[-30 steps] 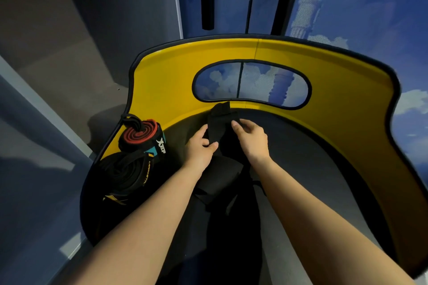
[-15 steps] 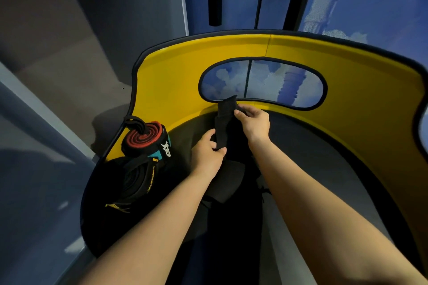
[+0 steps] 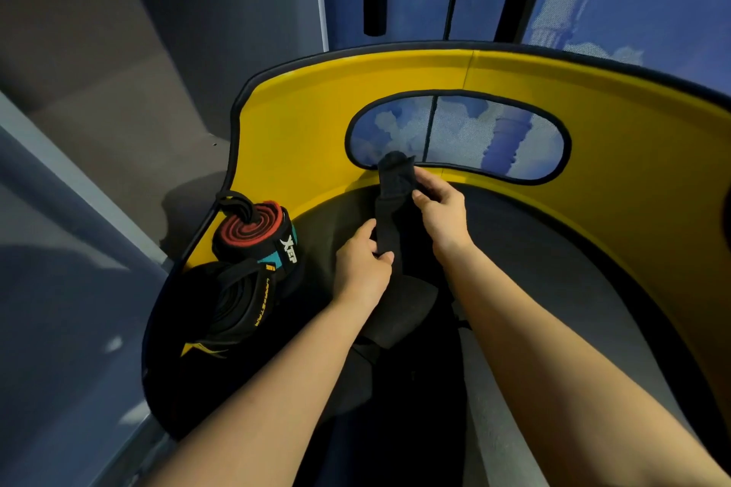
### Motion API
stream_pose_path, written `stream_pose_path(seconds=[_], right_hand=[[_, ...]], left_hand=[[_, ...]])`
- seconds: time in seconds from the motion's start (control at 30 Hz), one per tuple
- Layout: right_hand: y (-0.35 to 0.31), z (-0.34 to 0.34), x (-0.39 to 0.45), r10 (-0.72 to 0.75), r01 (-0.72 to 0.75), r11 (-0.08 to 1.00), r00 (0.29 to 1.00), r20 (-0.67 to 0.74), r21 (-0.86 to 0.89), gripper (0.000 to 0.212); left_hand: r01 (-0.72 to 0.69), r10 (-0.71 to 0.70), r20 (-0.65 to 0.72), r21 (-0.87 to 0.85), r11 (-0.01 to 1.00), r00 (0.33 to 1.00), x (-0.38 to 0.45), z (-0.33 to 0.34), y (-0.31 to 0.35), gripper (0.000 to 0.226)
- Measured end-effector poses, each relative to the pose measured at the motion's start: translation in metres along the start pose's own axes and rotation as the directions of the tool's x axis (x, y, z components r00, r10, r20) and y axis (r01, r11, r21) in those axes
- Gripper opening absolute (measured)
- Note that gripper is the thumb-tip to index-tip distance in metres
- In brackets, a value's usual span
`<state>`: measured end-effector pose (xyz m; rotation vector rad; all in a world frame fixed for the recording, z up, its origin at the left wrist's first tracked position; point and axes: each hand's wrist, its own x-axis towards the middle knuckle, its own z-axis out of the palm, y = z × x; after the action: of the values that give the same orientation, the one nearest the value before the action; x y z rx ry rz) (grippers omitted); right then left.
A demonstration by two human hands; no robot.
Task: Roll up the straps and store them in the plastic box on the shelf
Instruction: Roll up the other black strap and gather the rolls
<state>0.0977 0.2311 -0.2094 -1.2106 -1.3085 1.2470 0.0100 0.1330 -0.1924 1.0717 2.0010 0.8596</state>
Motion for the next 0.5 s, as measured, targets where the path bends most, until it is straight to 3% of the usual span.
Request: stream_pose_path(seconds=[0.3,0.43,0.5], right_hand=[[-0.001,0.005,0.022,0.146,-0.139,0.974,0.989,0.023,-0.177,0.046],[-0.003,0.009,0.022,0.130,-0.098,0.916,0.990,0.058,-0.389,0.048],[-0.005,0.011,0.022,0.107,-0.057,0.922,0.988,0.109,-0.384,0.052]], left_hand=[[0.006,-0.008,0.052,0.042,0.999,0.999,0.006,-0.001,-0.003,0.061],[0.026,-0.029,0.076,0.038,0.999,0.997,0.008,0.001,-0.005,0.062],[0.043,-0.045,0.079,0.028,0.999,0.996,0.009,0.001,-0.005,0.063]])
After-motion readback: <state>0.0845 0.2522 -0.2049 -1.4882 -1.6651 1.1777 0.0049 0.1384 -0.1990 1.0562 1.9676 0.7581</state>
